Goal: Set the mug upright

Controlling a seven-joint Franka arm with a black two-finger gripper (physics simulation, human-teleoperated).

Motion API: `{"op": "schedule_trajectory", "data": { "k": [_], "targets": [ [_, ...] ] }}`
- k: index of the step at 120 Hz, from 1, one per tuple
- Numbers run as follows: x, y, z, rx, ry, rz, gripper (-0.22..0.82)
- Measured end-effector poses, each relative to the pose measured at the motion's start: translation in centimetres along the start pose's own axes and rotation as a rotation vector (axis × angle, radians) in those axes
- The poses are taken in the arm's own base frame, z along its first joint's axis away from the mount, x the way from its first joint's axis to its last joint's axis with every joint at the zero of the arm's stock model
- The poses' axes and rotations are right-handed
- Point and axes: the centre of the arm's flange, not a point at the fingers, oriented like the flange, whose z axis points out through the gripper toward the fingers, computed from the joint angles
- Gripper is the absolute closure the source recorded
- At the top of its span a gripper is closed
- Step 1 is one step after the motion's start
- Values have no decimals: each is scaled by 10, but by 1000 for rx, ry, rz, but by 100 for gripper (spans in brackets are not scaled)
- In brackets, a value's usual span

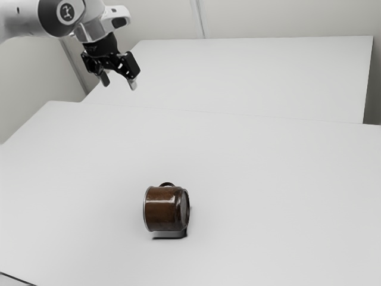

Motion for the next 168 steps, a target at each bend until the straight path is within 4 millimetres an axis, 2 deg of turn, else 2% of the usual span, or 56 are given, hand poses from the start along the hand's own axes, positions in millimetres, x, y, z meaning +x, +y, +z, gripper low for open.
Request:
{"op": "schedule_trajectory", "data": {
  "k": [23,35,42,59,76,91,126,168],
  "targets": [
    [-3,27,0,-4,-11,31,0],
    [-7,34,7,-5,-23,36,0],
    [-12,31,17,-5,-40,27,0],
    [-30,8,33,-21,-59,-26,0],
    [-56,1,55,-58,-58,-56,0],
    [-74,-3,66,-104,-36,-85,0],
    [-109,-14,163,-363,-88,-255,0],
    [-150,-37,237,-673,-35,-347,0]
  ]
}}
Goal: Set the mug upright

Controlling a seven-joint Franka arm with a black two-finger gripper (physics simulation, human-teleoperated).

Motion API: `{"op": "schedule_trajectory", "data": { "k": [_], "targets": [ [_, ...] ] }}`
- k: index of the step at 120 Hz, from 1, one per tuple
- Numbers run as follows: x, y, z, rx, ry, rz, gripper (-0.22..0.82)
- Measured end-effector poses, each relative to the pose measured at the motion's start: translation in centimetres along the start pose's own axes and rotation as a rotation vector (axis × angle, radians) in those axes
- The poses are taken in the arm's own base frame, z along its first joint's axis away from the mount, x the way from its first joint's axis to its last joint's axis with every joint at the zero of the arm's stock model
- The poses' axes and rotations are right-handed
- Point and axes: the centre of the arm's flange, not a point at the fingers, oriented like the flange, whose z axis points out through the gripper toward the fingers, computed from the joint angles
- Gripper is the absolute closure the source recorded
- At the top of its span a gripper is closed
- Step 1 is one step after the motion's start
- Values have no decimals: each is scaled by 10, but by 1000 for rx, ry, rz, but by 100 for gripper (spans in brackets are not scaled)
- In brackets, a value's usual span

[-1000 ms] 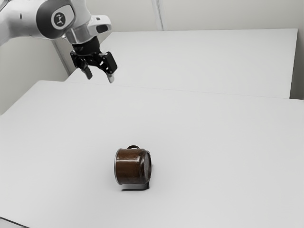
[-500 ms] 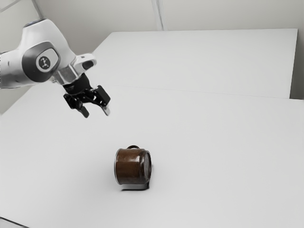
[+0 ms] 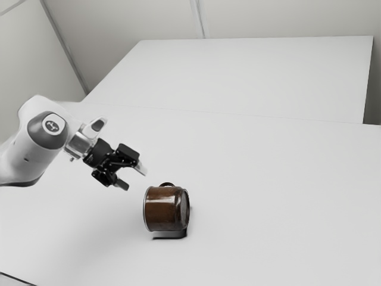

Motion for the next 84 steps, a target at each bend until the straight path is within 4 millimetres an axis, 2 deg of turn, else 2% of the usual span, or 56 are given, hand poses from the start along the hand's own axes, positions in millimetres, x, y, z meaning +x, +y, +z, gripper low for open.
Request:
{"op": "schedule_trajectory", "data": {
  "k": [16,36,46,64,84],
  "targets": [
    [-6,-20,13,-59,15,15,0],
    [-3,-41,42,-145,13,-1,0],
    [-3,-49,45,-184,18,5,0],
    [-8,-55,56,-240,7,31,0],
    [-9,-60,78,-319,-25,16,0]
  ]
}}
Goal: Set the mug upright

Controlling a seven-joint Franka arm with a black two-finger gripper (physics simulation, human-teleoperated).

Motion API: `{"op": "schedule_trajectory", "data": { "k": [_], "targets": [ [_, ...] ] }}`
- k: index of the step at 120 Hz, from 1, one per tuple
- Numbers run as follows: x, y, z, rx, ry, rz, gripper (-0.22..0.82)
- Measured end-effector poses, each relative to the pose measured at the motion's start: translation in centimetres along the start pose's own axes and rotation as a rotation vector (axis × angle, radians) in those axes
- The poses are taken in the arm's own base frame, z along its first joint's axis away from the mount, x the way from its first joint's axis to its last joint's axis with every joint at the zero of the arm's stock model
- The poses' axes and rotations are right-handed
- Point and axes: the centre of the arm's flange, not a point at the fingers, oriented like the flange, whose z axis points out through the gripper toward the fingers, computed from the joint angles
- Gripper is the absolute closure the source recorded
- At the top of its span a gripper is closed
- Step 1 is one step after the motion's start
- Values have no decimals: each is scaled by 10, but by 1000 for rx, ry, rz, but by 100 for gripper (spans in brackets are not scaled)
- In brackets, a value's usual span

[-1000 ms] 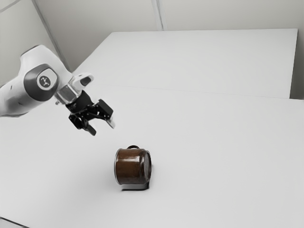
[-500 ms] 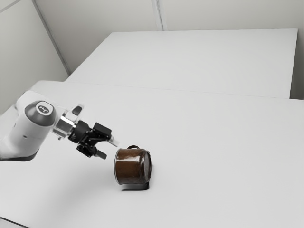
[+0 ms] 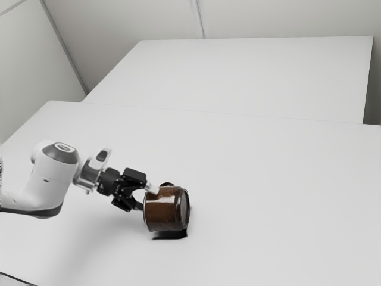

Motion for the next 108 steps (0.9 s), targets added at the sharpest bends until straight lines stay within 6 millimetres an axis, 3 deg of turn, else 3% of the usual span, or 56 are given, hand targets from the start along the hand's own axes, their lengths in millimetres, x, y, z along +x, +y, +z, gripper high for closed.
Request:
{"op": "schedule_trajectory", "data": {
  "k": [26,41,59,75,108],
  "targets": [
    [1,-3,16,-111,-10,-14,6],
    [2,-1,20,-169,-6,-15,18],
    [1,2,25,-216,-17,-4,46],
    [-2,7,28,-253,-42,14,62],
    [-1,20,27,-289,-70,65,74]
  ]
}}
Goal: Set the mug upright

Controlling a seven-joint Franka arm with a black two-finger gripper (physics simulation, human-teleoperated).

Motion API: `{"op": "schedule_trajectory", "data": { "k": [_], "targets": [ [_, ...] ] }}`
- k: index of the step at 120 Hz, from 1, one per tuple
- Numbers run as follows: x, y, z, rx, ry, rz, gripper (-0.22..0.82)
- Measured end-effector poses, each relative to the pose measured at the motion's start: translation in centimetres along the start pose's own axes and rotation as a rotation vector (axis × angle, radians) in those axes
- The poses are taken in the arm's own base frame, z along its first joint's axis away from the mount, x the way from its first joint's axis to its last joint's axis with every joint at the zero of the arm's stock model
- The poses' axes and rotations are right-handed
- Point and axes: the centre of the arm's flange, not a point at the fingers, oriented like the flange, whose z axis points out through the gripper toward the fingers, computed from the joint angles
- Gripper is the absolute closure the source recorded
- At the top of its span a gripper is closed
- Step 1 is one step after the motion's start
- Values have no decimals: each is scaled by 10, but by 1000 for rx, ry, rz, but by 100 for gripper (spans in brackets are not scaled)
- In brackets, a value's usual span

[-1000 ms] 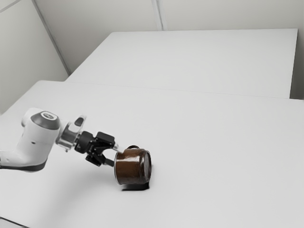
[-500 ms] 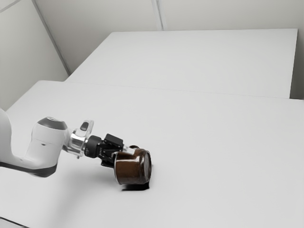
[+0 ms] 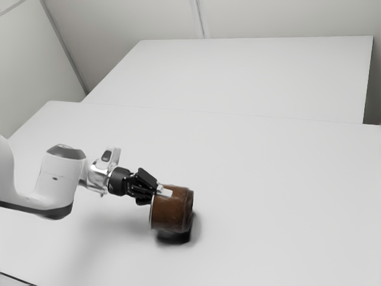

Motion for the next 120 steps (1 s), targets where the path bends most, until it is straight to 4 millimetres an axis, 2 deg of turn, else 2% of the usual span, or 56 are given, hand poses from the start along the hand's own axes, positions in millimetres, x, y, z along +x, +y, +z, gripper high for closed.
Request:
{"op": "schedule_trajectory", "data": {
  "k": [12,24,33,43,64,76,92,120],
  "targets": [
    [6,19,-1,27,-32,71,76],
    [11,38,-13,152,-105,186,76],
    [21,56,-30,319,-170,310,76],
    [32,78,-36,539,-262,464,77],
    [44,91,-34,952,-425,736,76],
    [48,93,-30,1082,-465,845,76],
    [51,89,-20,1170,-489,936,76],
    [48,59,-6,1204,-526,963,76]
  ]
}}
